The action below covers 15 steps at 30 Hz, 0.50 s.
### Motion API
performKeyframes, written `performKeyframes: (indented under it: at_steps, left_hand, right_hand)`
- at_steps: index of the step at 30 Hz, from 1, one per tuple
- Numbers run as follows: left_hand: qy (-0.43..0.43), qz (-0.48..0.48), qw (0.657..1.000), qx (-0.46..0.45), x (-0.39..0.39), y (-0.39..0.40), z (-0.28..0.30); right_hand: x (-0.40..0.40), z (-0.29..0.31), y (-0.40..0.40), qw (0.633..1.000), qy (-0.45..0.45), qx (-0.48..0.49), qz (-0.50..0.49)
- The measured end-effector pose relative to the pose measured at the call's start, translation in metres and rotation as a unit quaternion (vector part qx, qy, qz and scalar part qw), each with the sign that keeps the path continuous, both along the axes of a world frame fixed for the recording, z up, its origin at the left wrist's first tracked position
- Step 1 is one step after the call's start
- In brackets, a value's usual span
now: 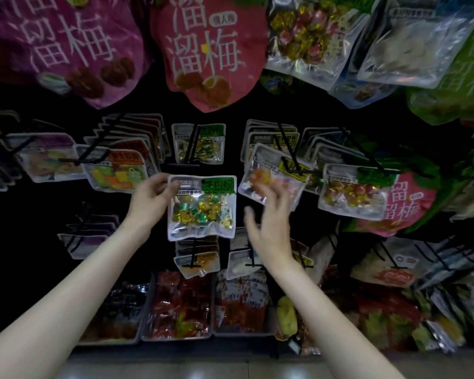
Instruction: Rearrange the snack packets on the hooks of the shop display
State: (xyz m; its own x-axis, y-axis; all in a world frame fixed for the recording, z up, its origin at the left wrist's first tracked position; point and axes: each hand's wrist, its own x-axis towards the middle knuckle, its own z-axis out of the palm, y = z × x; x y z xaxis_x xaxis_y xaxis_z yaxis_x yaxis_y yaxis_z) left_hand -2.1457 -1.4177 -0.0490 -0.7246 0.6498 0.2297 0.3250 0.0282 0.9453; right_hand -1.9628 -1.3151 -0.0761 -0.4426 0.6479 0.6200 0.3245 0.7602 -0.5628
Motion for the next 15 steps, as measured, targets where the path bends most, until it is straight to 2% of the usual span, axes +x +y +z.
performKeyframes:
  at_steps: [3, 6, 9, 15]
  left_hand:
    - [-0.033, -0.008, 0.999, 0.02, -0.012, -0.009, 0.006]
    - [-0.039, -0.009, 0.998, 0.05, -0.021, -0.013, 0.015]
    - [-0.012, 0.0, 0.999, 0.053, -0.023, -0.007, 0.022]
    - [0.022, -0.006, 0.999, 0.04, -0.024, -0.001, 0.022]
  right_hand:
    - [-0.023, 0.016, -0.008, 0.986, -0.089, 0.04, 0.134]
    - [-0.041, 0.037, -0.01, 0.978, -0.088, -0.033, 0.186]
    - [-0.054, 0.047, -0.008, 0.978, -0.1, -0.034, 0.18]
    - [-0.056, 0.044, -0.011, 0.979, -0.062, -0.079, 0.179]
